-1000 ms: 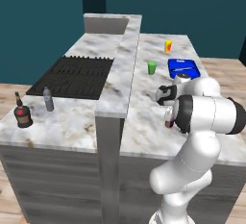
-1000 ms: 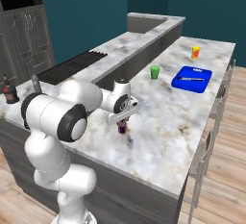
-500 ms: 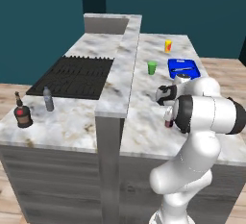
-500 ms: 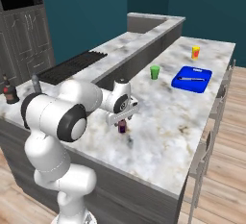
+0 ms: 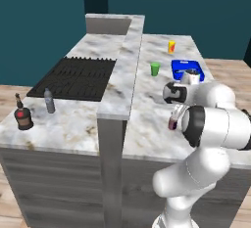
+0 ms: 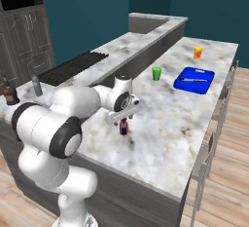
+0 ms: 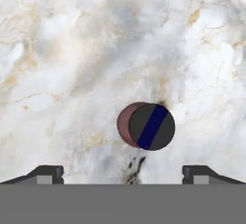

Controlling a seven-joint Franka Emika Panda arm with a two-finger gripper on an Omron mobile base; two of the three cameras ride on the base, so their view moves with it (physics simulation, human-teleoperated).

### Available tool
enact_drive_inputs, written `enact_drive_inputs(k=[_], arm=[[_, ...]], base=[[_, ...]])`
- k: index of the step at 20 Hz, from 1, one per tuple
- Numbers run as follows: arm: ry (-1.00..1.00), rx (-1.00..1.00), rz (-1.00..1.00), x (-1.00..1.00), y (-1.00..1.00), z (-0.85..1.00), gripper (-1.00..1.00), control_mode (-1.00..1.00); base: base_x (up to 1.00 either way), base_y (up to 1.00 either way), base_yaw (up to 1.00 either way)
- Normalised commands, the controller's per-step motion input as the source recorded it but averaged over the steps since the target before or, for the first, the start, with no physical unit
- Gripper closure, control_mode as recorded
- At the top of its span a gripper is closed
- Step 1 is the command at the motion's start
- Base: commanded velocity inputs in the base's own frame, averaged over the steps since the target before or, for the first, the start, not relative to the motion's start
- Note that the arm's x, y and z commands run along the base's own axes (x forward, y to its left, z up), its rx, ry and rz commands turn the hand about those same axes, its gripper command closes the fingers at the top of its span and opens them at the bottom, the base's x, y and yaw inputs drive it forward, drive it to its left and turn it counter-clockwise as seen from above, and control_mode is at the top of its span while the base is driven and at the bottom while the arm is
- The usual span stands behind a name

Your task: Place the drinks on the dining counter in a tight cluster.

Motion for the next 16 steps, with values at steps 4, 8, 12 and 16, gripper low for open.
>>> enact_drive_inputs(k=[4,8,12,16], arm=[[0.01,0.04,-0.01,-0.66,0.00,0.98,-1.00,-1.00],[0.18,0.02,-0.06,-0.39,0.00,1.00,-1.00,-1.00],[0.23,0.04,-0.25,-0.44,0.03,0.86,-1.00,-1.00],[0.13,0.06,-0.47,-0.55,0.05,0.34,-1.00,-1.00]], base=[[0.00,0.00,0.00],[0.00,0.00,0.00],[0.00,0.00,0.00],[0.00,0.00,0.00]])
